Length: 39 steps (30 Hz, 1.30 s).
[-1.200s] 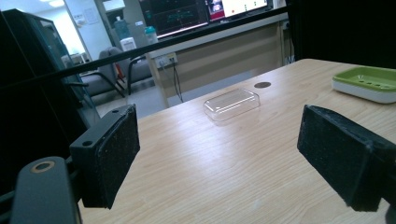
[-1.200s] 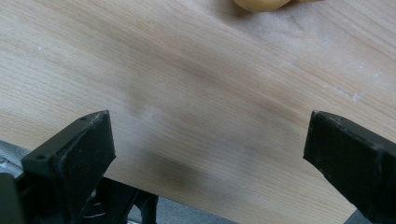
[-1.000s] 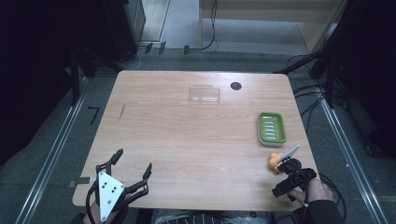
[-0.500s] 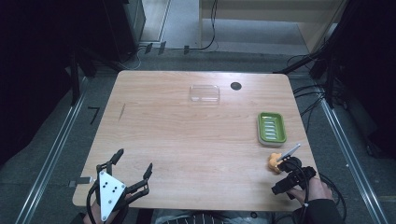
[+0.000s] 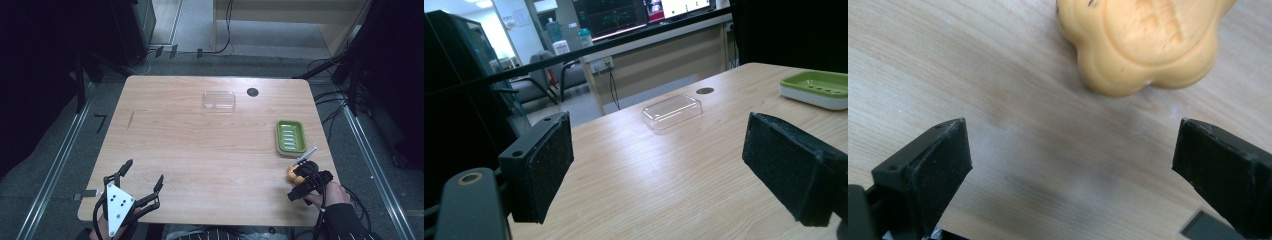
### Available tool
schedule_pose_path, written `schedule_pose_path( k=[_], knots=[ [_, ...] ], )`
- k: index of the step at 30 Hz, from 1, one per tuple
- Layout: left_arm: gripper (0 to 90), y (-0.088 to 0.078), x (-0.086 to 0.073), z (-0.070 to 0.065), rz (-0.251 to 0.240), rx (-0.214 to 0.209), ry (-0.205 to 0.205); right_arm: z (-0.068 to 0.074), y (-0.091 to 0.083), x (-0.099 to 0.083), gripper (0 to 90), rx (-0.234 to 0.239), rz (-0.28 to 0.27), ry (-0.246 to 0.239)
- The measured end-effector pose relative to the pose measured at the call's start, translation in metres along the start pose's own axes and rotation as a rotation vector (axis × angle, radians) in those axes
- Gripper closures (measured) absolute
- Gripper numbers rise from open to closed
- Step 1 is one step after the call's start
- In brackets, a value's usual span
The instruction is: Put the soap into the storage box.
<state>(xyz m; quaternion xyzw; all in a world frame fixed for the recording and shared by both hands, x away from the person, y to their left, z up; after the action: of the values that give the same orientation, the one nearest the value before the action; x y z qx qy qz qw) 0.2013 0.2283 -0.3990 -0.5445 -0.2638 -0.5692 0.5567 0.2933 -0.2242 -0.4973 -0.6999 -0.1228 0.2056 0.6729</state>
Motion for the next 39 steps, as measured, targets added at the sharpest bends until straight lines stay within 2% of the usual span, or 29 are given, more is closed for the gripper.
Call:
schedule_pose_path(
  k=[6, 12, 17, 23, 29, 30, 31, 32, 36, 39],
  knots=[
    [13.0, 0.000, 0.000, 0.000, -0.002, -0.002, -0.003, -0.002, 0.000, 0.007, 2.1, -0.005, -0.006, -0.043],
    [13.0, 0.000, 0.000, 0.000, -0.002, -0.003, -0.001, -0.008, -0.003, 0.013, 2.1, -0.005, -0.012, -0.046],
    [13.0, 0.000, 0.000, 0.000, -0.002, -0.003, -0.001, -0.015, -0.003, 0.021, 2.1, 0.011, 0.001, -0.079],
    [13.0, 0.000, 0.000, 0.000, -0.002, -0.003, 0.000, -0.020, -0.003, 0.027, 3.0, 0.011, 0.006, -0.087],
    [13.0, 0.000, 0.000, 0.000, 0.000, -0.001, -0.001, -0.026, -0.003, 0.032, 12.3, 0.008, 0.003, -0.105],
    [13.0, 0.000, 0.000, 0.000, -0.002, -0.004, -0.001, -0.031, -0.002, 0.033, 14.6, -0.017, 0.008, -0.093],
    [13.0, 0.000, 0.000, 0.000, -0.002, -0.004, -0.001, -0.033, 0.000, 0.034, 17.0, -0.009, 0.009, -0.099],
    [13.0, 0.000, 0.000, 0.000, -0.002, -0.003, -0.003, -0.033, 0.000, 0.034, 17.0, -0.009, 0.009, -0.099],
    [13.0, 0.000, 0.000, -0.001, 0.000, -0.006, 0.007, -0.033, 0.002, 0.034, 28.2, -0.002, -0.005, -0.102],
    [13.0, 0.000, 0.000, -0.001, 0.000, -0.005, 0.007, -0.031, 0.001, 0.035, 30.8, -0.010, -0.013, -0.109]
  ],
)
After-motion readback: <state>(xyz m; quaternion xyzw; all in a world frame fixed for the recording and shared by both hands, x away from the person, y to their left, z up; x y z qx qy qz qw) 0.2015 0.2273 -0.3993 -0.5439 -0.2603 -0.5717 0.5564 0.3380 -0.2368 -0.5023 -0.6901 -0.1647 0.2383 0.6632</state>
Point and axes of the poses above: each handheld gripper's, and its own axes: y roughly forward along the jaws, x roughly out of its top, z roughly to its left, the point moved 4 cm from there along y, roughly forward along the jaws, and after that the axes turned 11 degrees about z, right-handed, at the moved point
